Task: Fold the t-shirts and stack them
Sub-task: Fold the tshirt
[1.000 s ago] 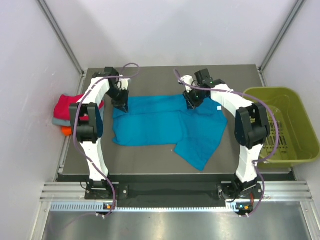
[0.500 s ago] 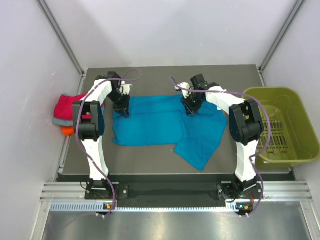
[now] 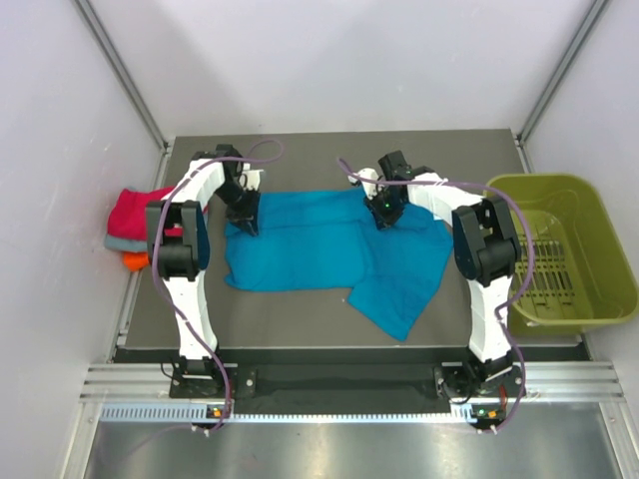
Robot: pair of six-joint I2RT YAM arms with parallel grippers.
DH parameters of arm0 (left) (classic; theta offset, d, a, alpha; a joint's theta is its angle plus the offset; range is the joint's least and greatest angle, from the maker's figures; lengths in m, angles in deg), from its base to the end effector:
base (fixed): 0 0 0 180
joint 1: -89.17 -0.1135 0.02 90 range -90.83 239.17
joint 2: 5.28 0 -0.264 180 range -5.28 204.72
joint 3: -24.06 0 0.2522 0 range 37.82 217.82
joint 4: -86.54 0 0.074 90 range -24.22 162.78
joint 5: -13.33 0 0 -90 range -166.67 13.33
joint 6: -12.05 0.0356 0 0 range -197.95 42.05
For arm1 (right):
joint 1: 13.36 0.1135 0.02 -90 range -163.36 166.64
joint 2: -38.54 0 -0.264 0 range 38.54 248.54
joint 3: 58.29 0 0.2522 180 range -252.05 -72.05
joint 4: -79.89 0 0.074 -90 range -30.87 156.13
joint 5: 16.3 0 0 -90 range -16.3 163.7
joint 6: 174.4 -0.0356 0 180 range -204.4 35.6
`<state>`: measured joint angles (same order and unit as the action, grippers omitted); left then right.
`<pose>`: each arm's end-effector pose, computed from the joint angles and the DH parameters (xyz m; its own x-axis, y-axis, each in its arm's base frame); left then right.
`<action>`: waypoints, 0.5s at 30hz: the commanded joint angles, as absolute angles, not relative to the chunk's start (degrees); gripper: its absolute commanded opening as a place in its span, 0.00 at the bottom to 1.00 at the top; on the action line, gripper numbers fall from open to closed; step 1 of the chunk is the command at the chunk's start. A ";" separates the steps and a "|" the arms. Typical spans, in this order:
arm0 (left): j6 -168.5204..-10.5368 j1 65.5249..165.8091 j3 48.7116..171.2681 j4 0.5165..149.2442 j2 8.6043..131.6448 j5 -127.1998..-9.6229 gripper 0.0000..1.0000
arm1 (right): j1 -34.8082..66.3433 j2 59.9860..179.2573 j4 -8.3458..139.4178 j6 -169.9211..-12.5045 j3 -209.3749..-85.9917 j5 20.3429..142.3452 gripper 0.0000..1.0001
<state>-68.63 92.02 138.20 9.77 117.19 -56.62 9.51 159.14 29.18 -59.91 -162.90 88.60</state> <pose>0.4193 -0.0331 0.1926 -0.9697 0.2006 -0.1396 0.2361 0.9164 -0.3232 0.4016 0.1793 0.1717 -0.5756 -0.6776 -0.4579 -0.7779 0.6264 0.0509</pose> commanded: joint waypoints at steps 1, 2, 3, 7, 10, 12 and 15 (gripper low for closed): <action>-68.46 92.33 140.04 9.14 117.24 -56.37 0.17 | 10.46 159.57 28.52 -59.26 -165.30 88.56 0.00; -68.54 92.33 140.04 9.14 117.24 -56.46 0.17 | 10.46 159.22 28.25 -59.44 -165.39 88.56 0.00; -68.54 92.33 139.95 9.06 117.32 -56.37 0.17 | 10.55 159.04 27.99 -59.44 -165.74 88.73 0.00; -68.46 92.33 140.21 9.32 117.68 -55.76 0.17 | 10.89 156.58 25.54 -59.70 -166.79 89.43 0.00; -68.63 92.42 140.56 9.58 118.03 -55.32 0.17 | 11.33 154.74 23.51 -60.23 -167.85 90.93 0.00; -68.72 92.42 140.83 9.67 118.29 -55.14 0.17 | 11.60 153.95 22.54 -60.67 -168.55 92.06 0.00; -68.90 92.60 141.09 9.76 118.56 -54.88 0.16 | 12.22 153.24 20.52 -61.28 -169.17 93.21 0.00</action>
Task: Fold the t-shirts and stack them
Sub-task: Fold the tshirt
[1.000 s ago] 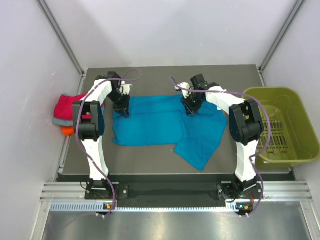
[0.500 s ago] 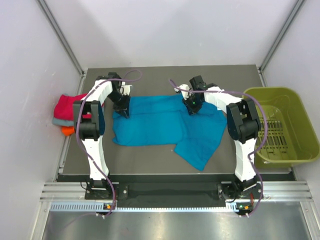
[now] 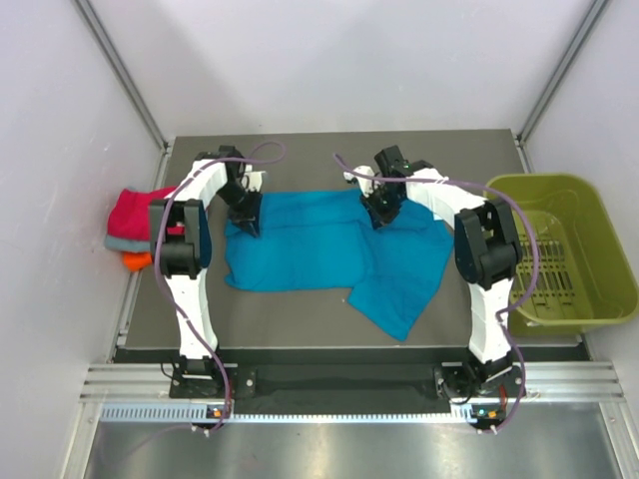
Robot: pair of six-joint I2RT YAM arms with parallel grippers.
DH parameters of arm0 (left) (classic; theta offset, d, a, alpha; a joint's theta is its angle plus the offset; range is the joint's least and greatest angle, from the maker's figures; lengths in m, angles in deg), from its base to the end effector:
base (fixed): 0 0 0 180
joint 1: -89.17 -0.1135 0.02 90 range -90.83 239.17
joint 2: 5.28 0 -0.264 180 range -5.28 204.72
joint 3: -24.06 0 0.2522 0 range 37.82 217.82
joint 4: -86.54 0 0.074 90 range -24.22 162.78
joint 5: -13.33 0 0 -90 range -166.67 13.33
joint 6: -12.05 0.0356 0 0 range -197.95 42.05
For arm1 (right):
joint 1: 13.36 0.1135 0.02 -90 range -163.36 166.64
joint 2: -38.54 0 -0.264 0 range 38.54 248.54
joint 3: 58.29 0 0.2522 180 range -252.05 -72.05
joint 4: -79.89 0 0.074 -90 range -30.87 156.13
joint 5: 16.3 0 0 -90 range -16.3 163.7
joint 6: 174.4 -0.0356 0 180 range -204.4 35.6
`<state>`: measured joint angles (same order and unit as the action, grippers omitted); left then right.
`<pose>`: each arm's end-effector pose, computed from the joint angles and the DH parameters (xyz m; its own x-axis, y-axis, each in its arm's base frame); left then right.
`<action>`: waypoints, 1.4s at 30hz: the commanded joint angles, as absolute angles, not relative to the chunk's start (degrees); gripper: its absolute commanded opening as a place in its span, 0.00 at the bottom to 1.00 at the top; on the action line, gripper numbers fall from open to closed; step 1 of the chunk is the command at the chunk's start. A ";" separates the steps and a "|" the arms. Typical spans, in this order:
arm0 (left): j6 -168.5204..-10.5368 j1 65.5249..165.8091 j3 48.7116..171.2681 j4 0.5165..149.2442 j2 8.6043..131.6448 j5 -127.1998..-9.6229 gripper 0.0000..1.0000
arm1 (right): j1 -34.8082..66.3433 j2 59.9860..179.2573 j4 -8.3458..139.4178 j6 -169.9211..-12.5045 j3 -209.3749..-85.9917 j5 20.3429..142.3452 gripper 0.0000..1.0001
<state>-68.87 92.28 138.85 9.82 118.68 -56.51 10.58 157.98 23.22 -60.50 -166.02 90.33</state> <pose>0.4229 -0.0353 0.1851 -0.9715 0.2012 -0.1250 0.2318 0.9157 -0.3281 0.3949 0.1865 0.1917 -0.5802 -0.6824 -0.4446 -0.7878 0.6087 0.0940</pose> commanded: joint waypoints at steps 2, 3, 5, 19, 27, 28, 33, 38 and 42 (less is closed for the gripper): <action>-68.98 92.68 141.18 9.93 118.73 -54.70 0.16 | 12.74 152.98 20.34 -61.37 -168.91 93.91 0.00; -68.98 92.68 141.18 9.93 118.73 -54.70 0.16 | 12.92 152.80 20.25 -61.46 -168.82 94.09 0.00; -68.98 92.77 141.27 9.93 118.73 -54.44 0.16 | 13.36 152.97 19.99 -61.81 -168.90 94.62 0.00; -68.90 92.95 141.44 10.11 118.20 -55.49 0.16 | 14.94 154.20 20.08 -63.57 -171.28 96.82 0.00; -68.72 93.12 141.97 9.93 118.29 -55.49 0.16 | 11.79 152.28 22.61 -67.77 -168.56 93.30 0.37; -68.81 93.12 141.97 9.93 118.21 -55.58 0.16 | 10.73 151.66 23.67 -70.83 -168.29 93.56 0.38; -68.81 93.12 142.67 10.81 118.82 -56.80 0.17 | 3.27 151.30 26.93 -76.74 -172.50 96.11 0.41; -67.76 93.12 149.52 11.43 122.50 -62.42 0.17 | -3.15 156.74 27.81 -78.77 -180.48 93.84 0.41; -67.05 93.03 154.44 12.39 126.19 -67.35 0.18 | -6.50 162.62 28.69 -77.37 -184.63 91.72 0.40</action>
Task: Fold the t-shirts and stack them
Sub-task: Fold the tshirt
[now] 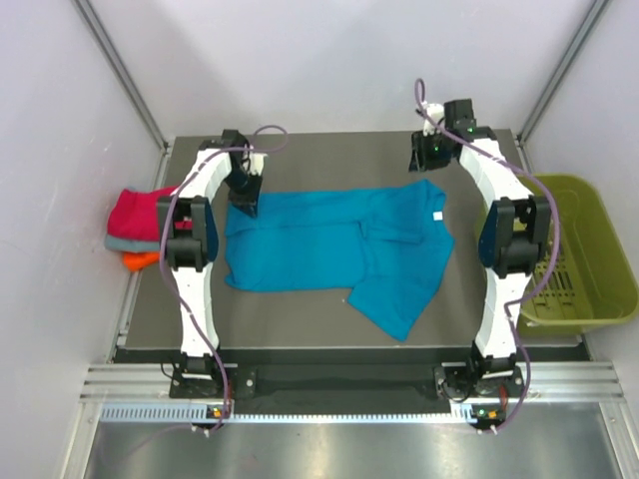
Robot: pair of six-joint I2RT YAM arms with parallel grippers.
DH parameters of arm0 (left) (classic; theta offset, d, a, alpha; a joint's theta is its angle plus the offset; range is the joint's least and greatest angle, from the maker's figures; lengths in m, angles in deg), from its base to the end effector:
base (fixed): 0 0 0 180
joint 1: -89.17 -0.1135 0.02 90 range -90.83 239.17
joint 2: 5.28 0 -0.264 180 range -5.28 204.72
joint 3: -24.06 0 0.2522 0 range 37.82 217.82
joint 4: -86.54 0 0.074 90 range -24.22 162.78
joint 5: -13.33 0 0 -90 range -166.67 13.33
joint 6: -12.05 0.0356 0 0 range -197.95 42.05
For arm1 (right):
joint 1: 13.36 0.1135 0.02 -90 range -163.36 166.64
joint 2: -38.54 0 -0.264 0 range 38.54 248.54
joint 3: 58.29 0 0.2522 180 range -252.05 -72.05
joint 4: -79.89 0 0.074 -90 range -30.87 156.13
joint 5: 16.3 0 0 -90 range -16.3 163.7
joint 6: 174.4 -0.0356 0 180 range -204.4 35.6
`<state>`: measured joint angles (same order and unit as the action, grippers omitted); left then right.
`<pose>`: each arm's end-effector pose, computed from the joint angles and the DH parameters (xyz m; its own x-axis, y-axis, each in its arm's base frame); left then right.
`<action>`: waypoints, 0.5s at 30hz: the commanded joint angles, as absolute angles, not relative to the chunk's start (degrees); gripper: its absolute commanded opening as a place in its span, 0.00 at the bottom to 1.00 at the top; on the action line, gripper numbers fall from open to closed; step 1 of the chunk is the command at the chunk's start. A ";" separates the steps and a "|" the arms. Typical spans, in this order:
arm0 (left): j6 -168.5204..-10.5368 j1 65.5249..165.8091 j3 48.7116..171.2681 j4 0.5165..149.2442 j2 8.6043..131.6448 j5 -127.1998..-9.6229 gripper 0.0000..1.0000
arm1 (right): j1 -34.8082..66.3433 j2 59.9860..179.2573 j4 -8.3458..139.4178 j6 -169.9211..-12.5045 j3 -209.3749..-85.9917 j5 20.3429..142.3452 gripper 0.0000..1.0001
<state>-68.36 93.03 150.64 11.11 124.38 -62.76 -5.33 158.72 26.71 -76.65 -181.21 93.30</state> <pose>0.4603 -0.0396 0.1968 -0.9452 0.2259 -0.2357 0.2744 0.9408 -0.1991 0.4668 0.0779 0.2709 -0.7102 -0.2285 -0.6659 -0.4430 0.8802 0.1704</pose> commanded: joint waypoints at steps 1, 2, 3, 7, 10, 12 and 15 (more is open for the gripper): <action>-66.70 93.03 156.28 12.40 127.77 -68.75 0.18 | -6.68 163.51 28.78 -77.11 -185.25 91.29 0.40; -66.44 93.03 156.99 12.66 128.57 -69.46 0.19 | -6.94 165.00 29.13 -76.93 -186.21 90.41 0.39; -66.44 93.03 157.61 12.83 129.18 -69.90 0.19 | -7.12 165.62 29.39 -76.84 -186.48 90.32 0.39; -67.40 93.03 159.37 13.89 132.17 -71.84 0.18 | -7.47 168.70 29.83 -77.19 -187.62 90.05 0.38; -67.66 92.95 159.90 14.68 133.40 -72.80 0.18 | -8.17 170.37 30.01 -78.07 -188.24 89.70 0.37; -67.75 92.95 159.99 15.20 133.76 -73.86 0.18 | -8.87 170.90 30.18 -78.16 -188.33 88.91 0.38; -67.40 92.95 160.43 15.21 134.64 -74.91 0.18 | -9.84 170.90 30.45 -78.25 -188.50 87.86 0.38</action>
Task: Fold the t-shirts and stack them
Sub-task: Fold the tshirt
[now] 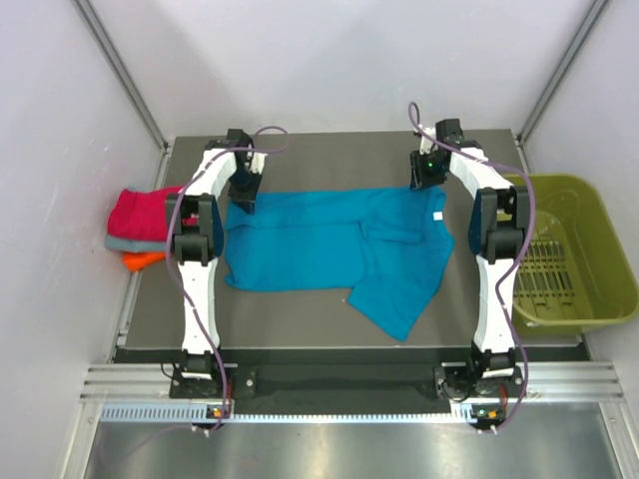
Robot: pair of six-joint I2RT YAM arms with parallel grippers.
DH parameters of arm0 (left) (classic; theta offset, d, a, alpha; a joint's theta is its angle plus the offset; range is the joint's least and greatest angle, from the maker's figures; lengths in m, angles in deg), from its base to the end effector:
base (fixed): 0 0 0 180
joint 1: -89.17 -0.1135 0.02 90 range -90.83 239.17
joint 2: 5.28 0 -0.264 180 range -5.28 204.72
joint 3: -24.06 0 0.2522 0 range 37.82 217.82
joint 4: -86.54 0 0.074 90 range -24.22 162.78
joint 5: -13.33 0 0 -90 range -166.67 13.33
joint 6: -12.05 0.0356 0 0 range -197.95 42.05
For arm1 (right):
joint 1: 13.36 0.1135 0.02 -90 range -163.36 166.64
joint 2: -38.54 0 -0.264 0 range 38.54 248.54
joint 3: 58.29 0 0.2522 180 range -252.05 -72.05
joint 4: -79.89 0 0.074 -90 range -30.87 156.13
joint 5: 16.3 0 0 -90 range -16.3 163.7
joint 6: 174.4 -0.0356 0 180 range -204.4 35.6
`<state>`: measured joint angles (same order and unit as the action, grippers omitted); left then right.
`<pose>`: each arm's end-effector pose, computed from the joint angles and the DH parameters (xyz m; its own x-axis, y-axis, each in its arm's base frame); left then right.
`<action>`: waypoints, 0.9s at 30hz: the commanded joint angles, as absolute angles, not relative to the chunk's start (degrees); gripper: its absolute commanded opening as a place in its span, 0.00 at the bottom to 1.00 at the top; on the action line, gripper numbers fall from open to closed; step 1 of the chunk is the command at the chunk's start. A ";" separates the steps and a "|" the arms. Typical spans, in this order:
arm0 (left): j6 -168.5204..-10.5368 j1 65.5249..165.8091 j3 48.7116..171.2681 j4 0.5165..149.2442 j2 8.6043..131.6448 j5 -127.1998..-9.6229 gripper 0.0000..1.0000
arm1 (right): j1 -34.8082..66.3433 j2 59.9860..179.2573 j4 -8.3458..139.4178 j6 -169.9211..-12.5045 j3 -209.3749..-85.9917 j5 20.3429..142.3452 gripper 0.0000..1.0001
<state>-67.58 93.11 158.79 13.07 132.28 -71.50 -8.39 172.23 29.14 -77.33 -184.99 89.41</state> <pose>0.4913 -0.0371 0.1729 -0.9373 0.2443 -0.2487 0.2627 0.9639 -0.0435 0.5077 0.0538 0.1821 -0.8081 -0.1892 -0.5579 -0.3293 0.9303 0.1615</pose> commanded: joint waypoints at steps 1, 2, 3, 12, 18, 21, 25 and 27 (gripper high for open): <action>-67.58 92.95 160.34 15.21 134.73 -75.00 0.18 | -10.02 170.64 30.62 -78.07 -188.24 87.42 0.37; -67.49 92.95 160.34 15.21 134.99 -75.09 0.18 | -10.19 170.47 30.62 -77.98 -187.98 86.80 0.37; -67.49 92.95 160.34 15.21 135.17 -75.35 0.19 | -10.37 170.64 30.54 -77.90 -188.06 86.28 0.37; -67.58 92.51 166.74 16.35 140.70 -79.22 0.20 | -10.46 175.12 28.87 -75.88 -189.73 84.69 0.37; -67.49 92.33 170.00 18.11 143.43 -80.72 0.21 | -10.72 177.14 29.39 -75.08 -192.02 84.16 0.28; -67.58 92.33 170.80 18.72 143.87 -81.06 0.22 | -10.72 177.50 30.09 -75.43 -192.98 83.81 0.01; -67.49 92.33 171.32 19.78 144.22 -81.94 0.23 | -10.90 178.20 31.06 -75.61 -195.62 82.06 0.00; -67.49 92.33 172.37 20.13 144.83 -82.21 0.23 | -11.07 178.64 31.59 -75.26 -197.11 81.62 0.00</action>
